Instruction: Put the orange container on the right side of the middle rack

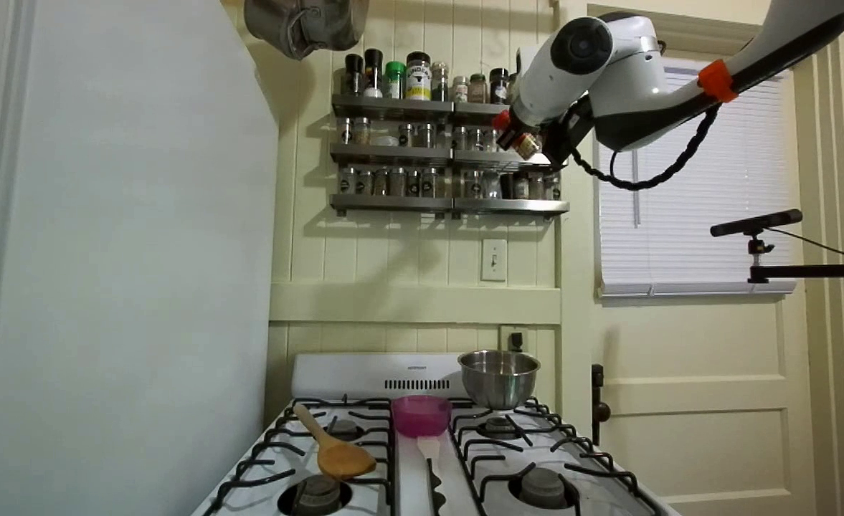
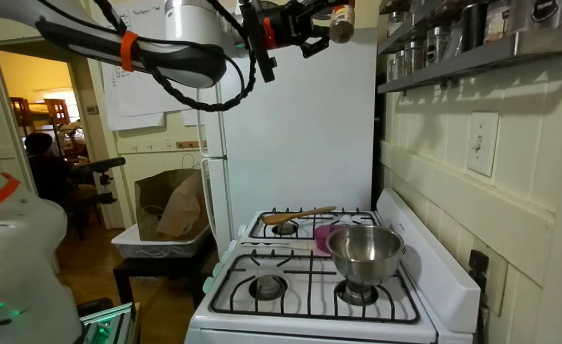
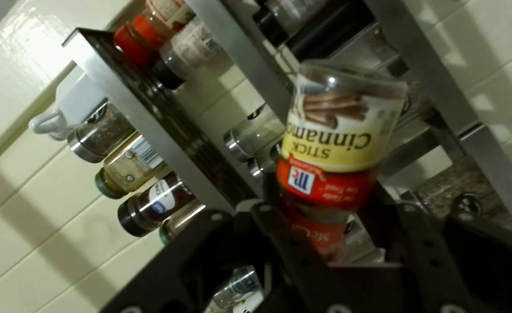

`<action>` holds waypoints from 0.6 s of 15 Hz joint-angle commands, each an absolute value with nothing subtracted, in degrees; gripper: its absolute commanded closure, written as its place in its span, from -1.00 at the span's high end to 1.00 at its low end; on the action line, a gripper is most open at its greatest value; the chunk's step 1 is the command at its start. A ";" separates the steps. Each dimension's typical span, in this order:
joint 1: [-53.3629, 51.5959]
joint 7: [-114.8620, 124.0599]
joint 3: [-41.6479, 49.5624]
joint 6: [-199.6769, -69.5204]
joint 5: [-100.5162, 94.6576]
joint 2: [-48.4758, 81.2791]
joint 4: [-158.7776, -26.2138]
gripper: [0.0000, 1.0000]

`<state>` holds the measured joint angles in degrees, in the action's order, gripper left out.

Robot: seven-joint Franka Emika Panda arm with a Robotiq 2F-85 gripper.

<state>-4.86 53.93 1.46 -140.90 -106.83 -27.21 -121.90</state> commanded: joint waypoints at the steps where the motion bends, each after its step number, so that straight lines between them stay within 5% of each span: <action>1: -4.95 55.31 4.68 -144.68 -110.99 -23.85 -115.82 -0.56; 5: -4.41 53.78 5.42 -143.83 -108.64 -23.94 -115.20 -0.56; 6: -4.22 53.77 5.74 -143.97 -108.61 -23.36 -114.47 -0.06; 9: -4.24 53.76 5.49 -143.95 -108.60 -23.24 -114.47 -0.06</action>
<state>-4.70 53.91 5.86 -143.82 -108.89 -23.30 -114.58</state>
